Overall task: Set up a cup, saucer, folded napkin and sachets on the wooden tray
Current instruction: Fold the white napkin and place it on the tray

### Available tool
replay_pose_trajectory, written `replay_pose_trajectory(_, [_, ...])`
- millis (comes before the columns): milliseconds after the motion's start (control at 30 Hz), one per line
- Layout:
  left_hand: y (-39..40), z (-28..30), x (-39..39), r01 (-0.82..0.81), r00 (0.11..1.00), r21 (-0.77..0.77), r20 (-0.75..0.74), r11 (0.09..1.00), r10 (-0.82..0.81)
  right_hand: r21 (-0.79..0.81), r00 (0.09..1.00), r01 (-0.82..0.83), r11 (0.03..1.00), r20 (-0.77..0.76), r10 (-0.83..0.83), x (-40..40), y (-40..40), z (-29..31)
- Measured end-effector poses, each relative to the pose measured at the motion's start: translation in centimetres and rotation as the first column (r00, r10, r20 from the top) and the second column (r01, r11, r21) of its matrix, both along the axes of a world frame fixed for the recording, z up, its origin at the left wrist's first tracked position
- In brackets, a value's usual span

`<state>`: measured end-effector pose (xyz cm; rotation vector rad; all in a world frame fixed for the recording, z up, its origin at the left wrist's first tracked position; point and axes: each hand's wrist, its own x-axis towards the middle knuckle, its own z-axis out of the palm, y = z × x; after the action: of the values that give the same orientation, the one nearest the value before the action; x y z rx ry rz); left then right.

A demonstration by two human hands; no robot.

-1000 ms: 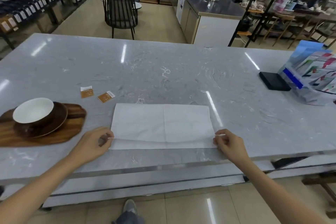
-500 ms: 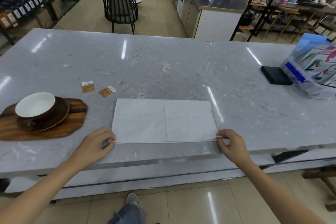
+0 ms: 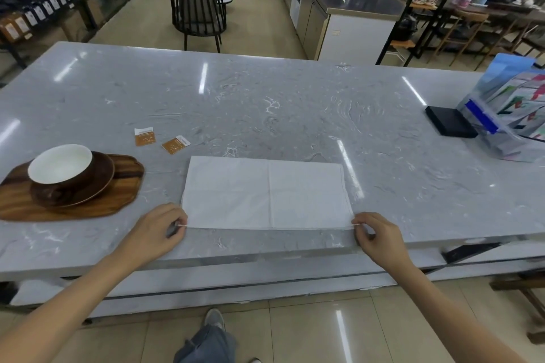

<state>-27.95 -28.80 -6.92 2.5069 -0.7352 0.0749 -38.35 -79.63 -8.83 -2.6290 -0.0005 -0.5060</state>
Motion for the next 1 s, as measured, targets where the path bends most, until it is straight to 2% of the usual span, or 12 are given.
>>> replay_pose_trajectory(200, [0.4,-0.5,0.5,-0.042,0.997,-0.077,-0.064,0.996,0.037,0.029,1.0,0.026,0.999,-0.017,-0.026,0.0,-0.1,-0.4])
replay_pose_trajectory(333, [0.6,-0.7,0.8,-0.048,0.996,-0.072,-0.077,0.996,0.042,0.05,1.0,0.015,0.999,0.008,-0.015,-0.2,0.2,-0.6])
replay_pose_trajectory(533, [0.5,-0.5,0.8,-0.042,0.998,-0.048,-0.058,0.998,0.039,-0.021,1.0,0.007,1.0,0.022,-0.006,-0.6,0.4,-0.8])
replay_pose_trajectory(800, [0.4,0.1,1.1,-0.018,1.0,0.024,0.001,1.0,0.018,-0.156,0.999,-0.031,0.987,-0.012,0.03,-0.4,0.5,-0.2])
replay_pose_trajectory(1000, [0.8,0.2,0.4,0.003,0.995,0.182,0.101,0.983,-0.022,-0.121,0.998,-0.025,0.992,-0.058,0.018,-1.0,0.7,0.0])
